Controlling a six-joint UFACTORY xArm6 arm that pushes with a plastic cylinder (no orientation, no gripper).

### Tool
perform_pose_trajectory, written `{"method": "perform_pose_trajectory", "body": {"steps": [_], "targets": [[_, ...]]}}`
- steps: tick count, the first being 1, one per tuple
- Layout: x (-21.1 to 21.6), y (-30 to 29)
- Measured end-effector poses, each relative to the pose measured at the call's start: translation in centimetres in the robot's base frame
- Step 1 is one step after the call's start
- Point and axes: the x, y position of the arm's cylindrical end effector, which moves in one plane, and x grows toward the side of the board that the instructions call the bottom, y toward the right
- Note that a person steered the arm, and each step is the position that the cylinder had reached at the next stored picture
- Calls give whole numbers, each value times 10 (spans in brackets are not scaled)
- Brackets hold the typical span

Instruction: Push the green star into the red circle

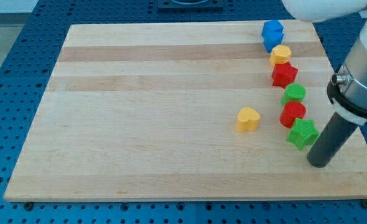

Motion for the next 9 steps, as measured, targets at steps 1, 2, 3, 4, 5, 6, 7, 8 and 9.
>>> {"method": "perform_pose_trajectory", "body": {"steps": [1,2,3,4,5,6,7,8,9], "targets": [[-3,0],[-7,0],[-9,0],[-12,0],[-14,0],[-15,0],[-13,0],[-10,-4],[-10,-11]]}}
